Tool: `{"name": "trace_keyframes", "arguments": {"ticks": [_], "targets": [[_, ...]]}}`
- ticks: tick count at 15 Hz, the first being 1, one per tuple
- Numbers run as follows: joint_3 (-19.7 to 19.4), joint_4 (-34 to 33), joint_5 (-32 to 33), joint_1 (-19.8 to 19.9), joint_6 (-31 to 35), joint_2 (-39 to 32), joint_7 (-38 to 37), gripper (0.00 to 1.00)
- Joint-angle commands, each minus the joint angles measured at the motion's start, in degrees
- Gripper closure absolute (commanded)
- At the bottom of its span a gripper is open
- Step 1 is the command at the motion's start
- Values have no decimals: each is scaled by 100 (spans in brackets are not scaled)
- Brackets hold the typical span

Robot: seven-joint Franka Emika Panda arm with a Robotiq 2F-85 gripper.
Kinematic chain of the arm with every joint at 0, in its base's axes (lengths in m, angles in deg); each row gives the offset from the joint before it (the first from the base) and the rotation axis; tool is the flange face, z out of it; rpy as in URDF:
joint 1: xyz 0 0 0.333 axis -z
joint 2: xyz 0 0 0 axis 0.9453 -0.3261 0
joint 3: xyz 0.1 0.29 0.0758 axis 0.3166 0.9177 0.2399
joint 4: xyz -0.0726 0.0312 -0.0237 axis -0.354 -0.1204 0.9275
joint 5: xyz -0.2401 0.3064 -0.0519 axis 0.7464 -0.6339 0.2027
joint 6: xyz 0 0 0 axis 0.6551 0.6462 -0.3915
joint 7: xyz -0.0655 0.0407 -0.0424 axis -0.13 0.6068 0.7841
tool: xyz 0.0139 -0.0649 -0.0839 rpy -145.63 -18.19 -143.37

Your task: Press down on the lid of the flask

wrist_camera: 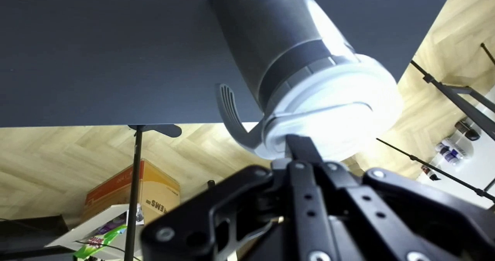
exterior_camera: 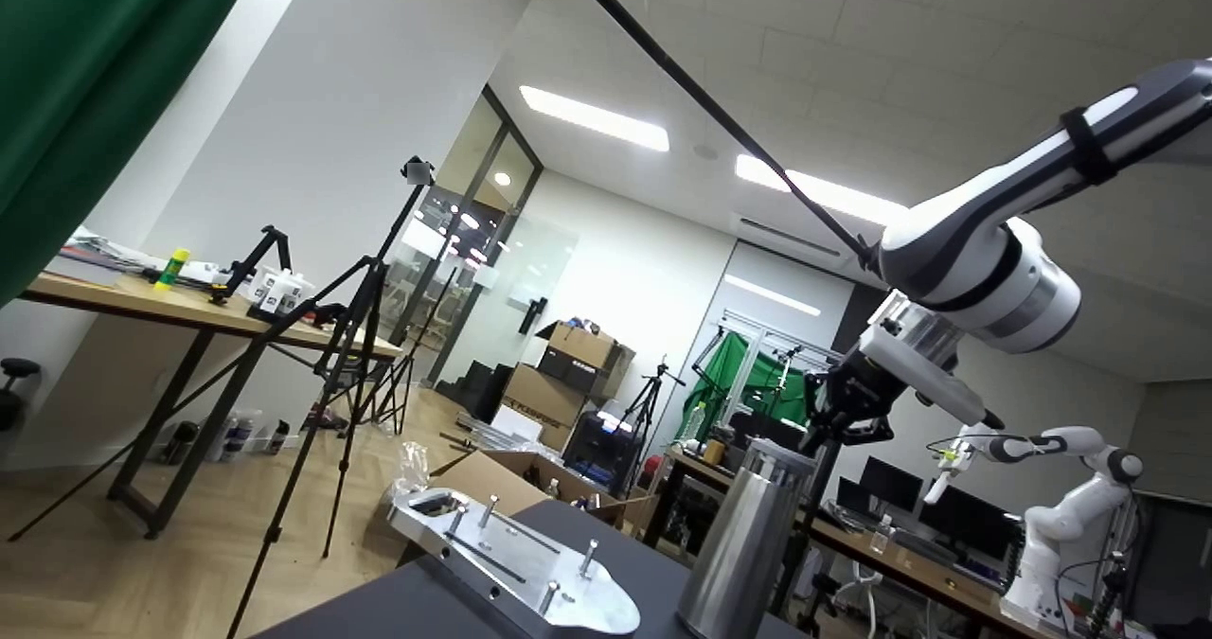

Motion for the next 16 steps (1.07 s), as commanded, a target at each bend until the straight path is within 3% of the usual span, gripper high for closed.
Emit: {"name": "trace_keyframes", "arguments": {"ticks": [1, 9, 14, 16], "targets": [[-360, -558, 302, -259, -594, -224, -414, 100], [-335, -1077, 236, -247, -1055, -444, -453, 100], [-482, -898, 374, -284, -1115, -69, -582, 100], [-538, -786, 438, -257, -1470, 149, -613, 100]]}}
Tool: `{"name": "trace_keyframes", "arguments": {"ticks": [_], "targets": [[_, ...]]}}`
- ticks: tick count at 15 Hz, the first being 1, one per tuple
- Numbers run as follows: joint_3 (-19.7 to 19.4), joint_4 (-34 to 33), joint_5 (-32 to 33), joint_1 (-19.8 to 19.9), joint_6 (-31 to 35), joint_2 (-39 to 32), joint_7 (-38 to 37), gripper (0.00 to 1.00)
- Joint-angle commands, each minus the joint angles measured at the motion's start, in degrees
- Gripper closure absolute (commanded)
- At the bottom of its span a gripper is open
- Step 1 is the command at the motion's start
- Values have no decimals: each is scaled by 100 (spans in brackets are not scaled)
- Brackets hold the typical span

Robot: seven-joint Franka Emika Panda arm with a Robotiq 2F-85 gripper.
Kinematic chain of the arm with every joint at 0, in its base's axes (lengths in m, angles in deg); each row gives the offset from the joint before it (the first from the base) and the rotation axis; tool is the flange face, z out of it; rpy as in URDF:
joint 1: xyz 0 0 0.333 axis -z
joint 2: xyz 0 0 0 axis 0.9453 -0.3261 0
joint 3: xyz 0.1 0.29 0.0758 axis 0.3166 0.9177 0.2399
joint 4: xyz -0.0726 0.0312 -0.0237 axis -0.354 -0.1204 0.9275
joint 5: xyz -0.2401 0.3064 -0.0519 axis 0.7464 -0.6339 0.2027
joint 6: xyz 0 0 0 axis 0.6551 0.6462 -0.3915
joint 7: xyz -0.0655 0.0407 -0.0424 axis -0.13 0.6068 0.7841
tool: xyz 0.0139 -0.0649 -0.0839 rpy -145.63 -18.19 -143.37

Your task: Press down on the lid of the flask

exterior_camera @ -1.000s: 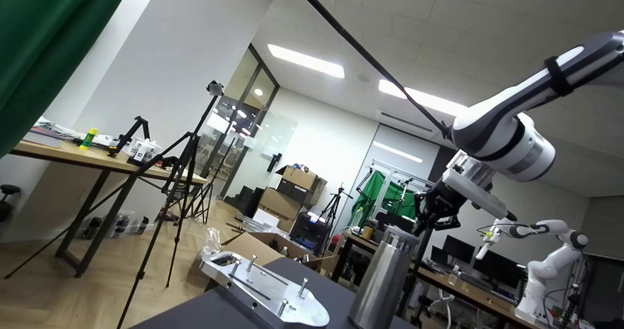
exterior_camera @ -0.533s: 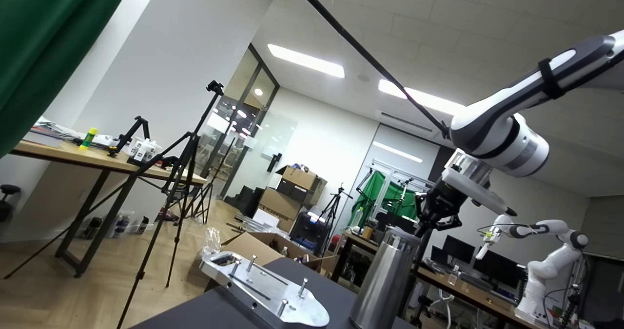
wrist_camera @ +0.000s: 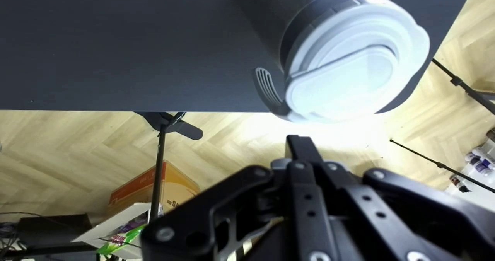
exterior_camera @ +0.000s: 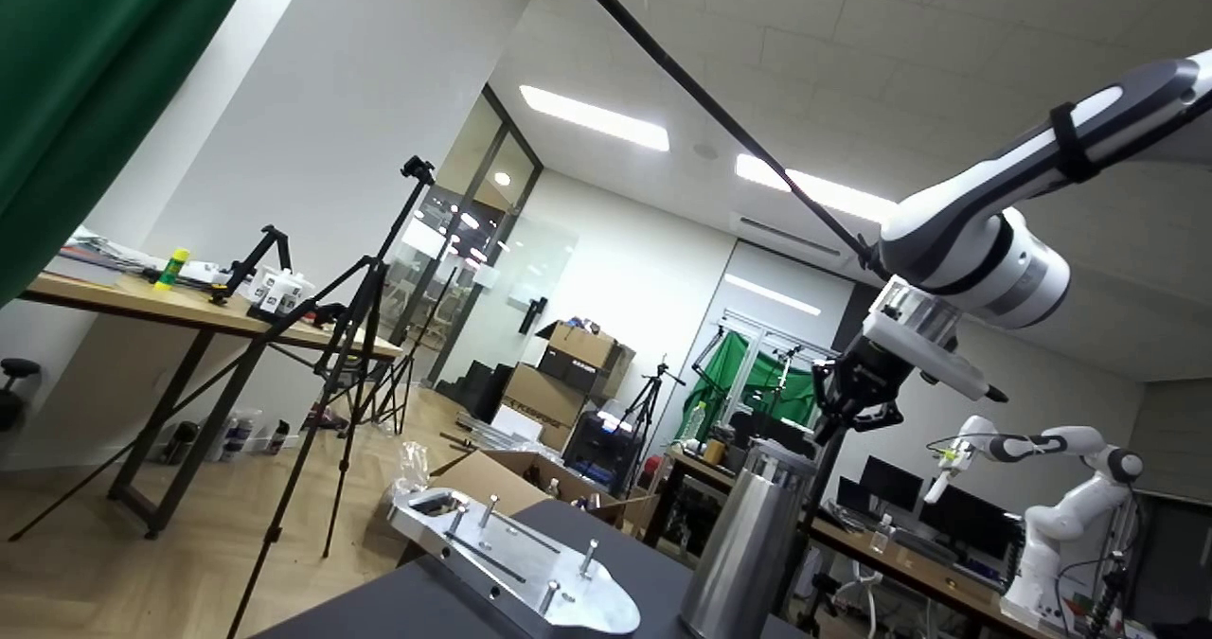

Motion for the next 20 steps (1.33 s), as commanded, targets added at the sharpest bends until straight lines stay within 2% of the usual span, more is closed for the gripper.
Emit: {"name": "trace_keyframes", "arguments": {"ticks": [1, 2, 3, 6, 13, 16, 17, 20], "targets": [[-168, 129, 189, -12, -793, 438, -374, 74], [-238, 126, 289, -24, -1207, 519, -409, 74], [-215, 135, 299, 34, -1551, 597, -361, 69], [-131, 136, 187, 233, -2289, 797, -229, 46], [-119, 56, 120, 573, -3185, 1012, -152, 1], [-134, 33, 182, 602, -3415, 1011, -191, 0], [-102, -14, 163, 609, -3215, 891, -119, 0], [-95, -12, 161, 609, -3221, 864, -101, 0]]}}
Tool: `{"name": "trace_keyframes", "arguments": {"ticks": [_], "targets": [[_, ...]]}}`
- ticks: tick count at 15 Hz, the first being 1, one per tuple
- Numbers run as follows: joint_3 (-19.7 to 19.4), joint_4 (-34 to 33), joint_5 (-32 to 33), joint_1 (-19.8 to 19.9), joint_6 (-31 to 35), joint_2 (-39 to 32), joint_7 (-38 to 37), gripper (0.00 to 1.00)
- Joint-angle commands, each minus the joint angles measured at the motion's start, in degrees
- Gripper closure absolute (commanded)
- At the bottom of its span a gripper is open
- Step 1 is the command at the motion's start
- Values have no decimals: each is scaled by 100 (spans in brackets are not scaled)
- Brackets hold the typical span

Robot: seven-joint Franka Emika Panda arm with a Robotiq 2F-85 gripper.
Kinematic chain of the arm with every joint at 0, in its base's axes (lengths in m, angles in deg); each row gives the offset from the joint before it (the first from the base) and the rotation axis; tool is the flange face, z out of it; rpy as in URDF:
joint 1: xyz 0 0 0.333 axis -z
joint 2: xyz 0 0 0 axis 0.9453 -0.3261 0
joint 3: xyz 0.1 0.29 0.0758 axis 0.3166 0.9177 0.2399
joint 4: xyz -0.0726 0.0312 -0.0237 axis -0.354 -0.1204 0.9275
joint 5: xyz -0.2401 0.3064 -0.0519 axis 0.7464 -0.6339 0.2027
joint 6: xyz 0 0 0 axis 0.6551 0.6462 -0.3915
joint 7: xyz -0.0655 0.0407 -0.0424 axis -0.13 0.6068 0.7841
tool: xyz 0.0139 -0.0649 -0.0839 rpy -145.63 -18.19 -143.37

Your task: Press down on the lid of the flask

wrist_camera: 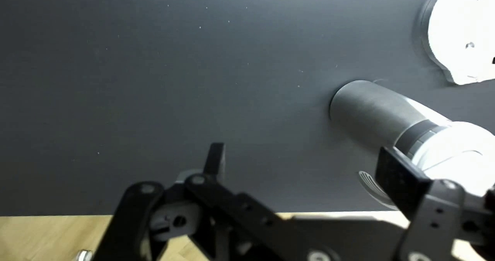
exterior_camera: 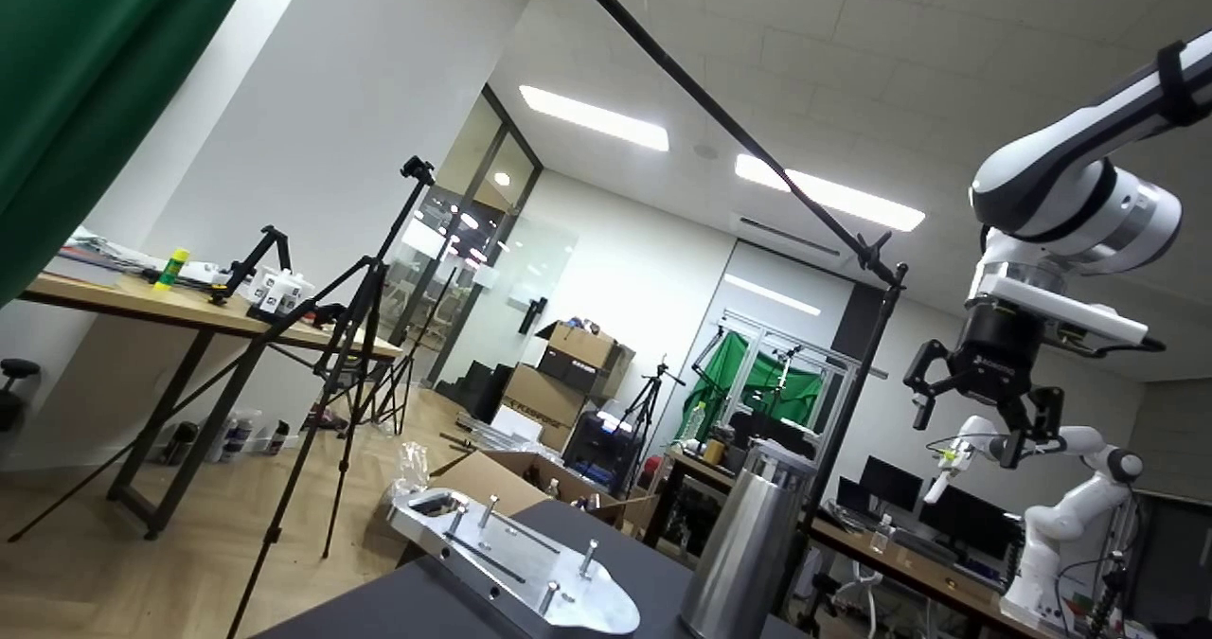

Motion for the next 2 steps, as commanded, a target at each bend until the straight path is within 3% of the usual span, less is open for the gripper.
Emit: {"name": "trace_keyframes", "arguments": {"ticks": [1, 2], "targets": [[77, -28, 40, 49, -25, -16, -26, 0], [80, -28, 40, 48, -25, -18, -25, 0]]}}
